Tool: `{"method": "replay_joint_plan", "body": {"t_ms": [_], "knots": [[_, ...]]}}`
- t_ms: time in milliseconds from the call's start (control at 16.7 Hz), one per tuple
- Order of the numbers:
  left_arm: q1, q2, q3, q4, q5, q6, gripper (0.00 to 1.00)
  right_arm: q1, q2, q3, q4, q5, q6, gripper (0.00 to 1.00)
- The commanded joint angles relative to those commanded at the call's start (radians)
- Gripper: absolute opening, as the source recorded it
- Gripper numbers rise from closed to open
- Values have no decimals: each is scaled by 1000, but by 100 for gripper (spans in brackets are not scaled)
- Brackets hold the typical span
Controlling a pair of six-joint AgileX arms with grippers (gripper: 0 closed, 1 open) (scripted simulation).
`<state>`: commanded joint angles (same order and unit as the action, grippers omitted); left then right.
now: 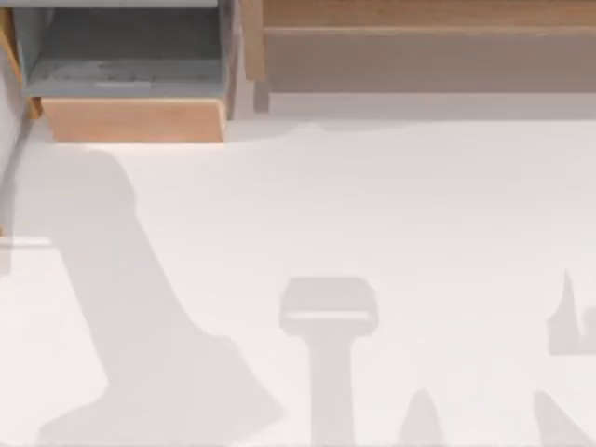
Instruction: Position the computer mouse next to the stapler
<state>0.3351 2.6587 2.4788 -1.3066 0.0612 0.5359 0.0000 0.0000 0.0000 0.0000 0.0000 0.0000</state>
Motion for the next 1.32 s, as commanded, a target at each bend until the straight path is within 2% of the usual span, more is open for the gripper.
{"method": "replay_joint_plan", "body": {"t_ms": [240, 1020, 1320], "knots": [[-1, 1, 0, 1, 0, 0, 100, 0, 0, 0, 0, 0, 0, 100], [-1, 1, 0, 1, 0, 0, 2, 0, 0, 0, 0, 0, 0, 100], [-1, 1, 0, 1, 0, 0, 0, 0, 0, 0, 0, 0, 0, 100]]}}
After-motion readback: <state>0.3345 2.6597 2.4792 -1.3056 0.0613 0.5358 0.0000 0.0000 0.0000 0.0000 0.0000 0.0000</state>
